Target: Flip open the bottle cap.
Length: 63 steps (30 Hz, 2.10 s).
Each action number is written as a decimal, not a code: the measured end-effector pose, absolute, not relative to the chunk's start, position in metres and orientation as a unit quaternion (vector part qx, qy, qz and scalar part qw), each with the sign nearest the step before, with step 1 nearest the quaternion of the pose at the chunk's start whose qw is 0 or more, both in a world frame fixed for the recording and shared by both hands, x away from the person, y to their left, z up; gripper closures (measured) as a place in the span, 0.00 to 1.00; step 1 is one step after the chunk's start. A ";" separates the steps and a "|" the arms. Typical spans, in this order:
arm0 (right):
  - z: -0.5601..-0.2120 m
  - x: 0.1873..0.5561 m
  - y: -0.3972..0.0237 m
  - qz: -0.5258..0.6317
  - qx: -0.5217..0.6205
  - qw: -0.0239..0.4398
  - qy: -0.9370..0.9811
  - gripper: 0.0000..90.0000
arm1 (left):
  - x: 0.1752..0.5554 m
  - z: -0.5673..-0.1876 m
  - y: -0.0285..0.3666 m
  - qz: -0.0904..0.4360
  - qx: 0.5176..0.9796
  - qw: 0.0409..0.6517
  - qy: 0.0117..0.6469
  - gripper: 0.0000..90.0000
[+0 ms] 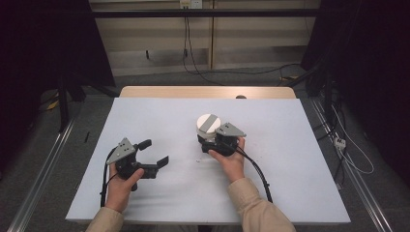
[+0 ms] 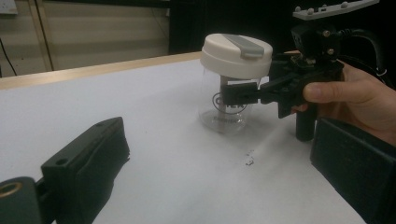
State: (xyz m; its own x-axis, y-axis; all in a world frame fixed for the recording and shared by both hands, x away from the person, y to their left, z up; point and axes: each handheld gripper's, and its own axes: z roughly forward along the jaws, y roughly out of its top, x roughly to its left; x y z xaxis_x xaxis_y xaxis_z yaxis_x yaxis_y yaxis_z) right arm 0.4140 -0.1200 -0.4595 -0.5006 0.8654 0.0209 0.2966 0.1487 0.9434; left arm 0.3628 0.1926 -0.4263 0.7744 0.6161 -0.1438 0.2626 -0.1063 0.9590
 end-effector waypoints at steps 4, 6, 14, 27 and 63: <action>-0.460 0.414 -0.120 0.505 0.412 0.281 0.704 0.21 | 0.365 -0.425 0.188 0.150 0.729 0.595 0.302 0.04; -0.460 0.414 -0.120 0.505 0.414 0.280 0.704 0.21 | 0.367 -0.424 0.185 0.151 0.732 0.591 0.304 0.04; -0.460 0.414 -0.120 0.505 0.413 0.280 0.704 0.21 | 0.374 -0.421 0.170 0.144 0.736 0.588 0.304 0.04; -0.459 0.414 -0.120 0.504 0.413 0.281 0.705 0.21 | 0.384 -0.417 0.146 0.140 0.750 0.576 0.293 0.12; -0.460 0.414 -0.120 0.503 0.413 0.280 0.705 0.21 | 0.411 -0.415 0.106 0.084 0.778 0.555 0.281 0.93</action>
State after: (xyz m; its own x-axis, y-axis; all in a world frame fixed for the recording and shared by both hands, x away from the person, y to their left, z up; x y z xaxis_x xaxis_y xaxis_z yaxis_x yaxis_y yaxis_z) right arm 0.4139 -0.1205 -0.4596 -0.5011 0.8652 0.0203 0.3010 0.1523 0.9414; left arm 0.4107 0.1059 -0.4150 0.8279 0.5309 -0.1810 0.3439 -0.2256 0.9115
